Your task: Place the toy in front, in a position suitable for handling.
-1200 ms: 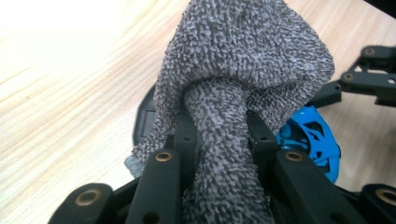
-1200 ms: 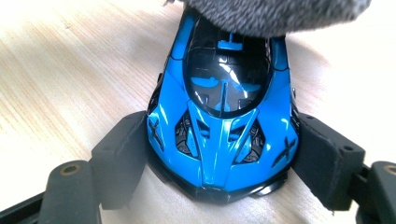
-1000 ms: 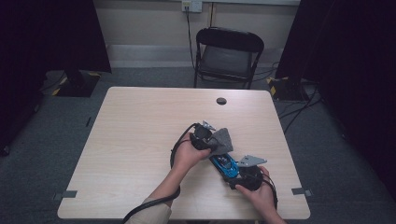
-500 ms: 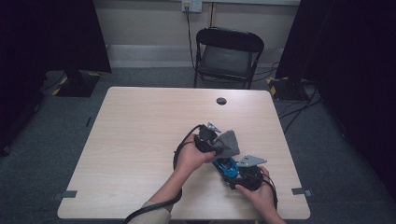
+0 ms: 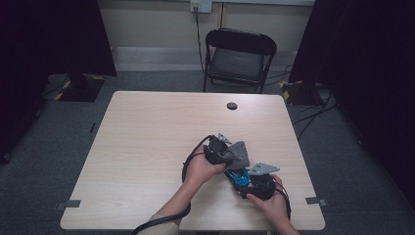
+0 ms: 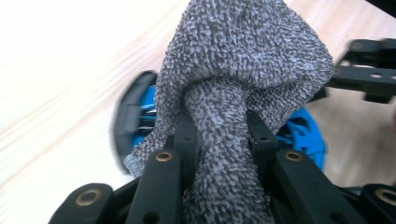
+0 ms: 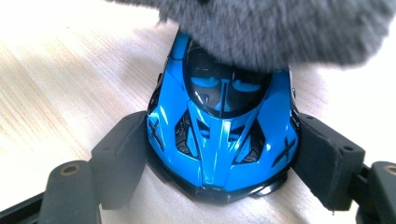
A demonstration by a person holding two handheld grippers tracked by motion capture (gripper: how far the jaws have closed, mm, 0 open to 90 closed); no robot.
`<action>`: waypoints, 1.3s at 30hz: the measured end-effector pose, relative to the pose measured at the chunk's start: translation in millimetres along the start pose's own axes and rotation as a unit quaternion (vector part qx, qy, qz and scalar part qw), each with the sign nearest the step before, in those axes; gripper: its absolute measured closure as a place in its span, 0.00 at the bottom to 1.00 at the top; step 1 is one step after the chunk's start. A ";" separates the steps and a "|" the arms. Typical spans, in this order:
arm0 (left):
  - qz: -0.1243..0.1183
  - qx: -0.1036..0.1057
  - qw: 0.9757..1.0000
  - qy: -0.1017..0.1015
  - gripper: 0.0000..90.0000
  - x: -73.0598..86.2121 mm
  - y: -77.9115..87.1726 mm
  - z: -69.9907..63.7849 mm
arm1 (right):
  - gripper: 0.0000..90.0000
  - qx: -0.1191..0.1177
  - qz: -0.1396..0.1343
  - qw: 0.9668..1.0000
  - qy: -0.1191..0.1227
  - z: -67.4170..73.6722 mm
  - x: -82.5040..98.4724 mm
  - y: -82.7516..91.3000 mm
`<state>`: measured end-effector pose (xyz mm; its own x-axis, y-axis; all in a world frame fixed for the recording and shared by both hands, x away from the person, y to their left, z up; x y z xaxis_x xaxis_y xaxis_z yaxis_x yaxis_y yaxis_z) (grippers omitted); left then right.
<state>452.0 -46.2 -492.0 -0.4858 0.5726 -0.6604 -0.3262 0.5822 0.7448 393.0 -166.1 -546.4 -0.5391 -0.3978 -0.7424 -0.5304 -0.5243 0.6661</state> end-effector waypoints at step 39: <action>-0.026 -0.035 0.998 0.043 0.80 40.6 60.9 46.7 | 0.17 -0.005 0.004 1.000 -0.014 -5.3 -32.1 -0.1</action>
<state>450.3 39.4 -478.0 -0.5329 0.4897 -0.6900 -0.4069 0.5667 0.7164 413.9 -157.2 -523.0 -0.5612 -0.3808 -0.7349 -0.5201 -0.5284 0.6710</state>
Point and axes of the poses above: each handheld gripper's, and its own axes: y roughly backward along the jaws, x roughly out of its underside, z roughly to its left, the point moved 7 cm from there along -y, roughly forward along the jaws, and after that the axes turned 5 degrees about -y, right-handed, at the moved point
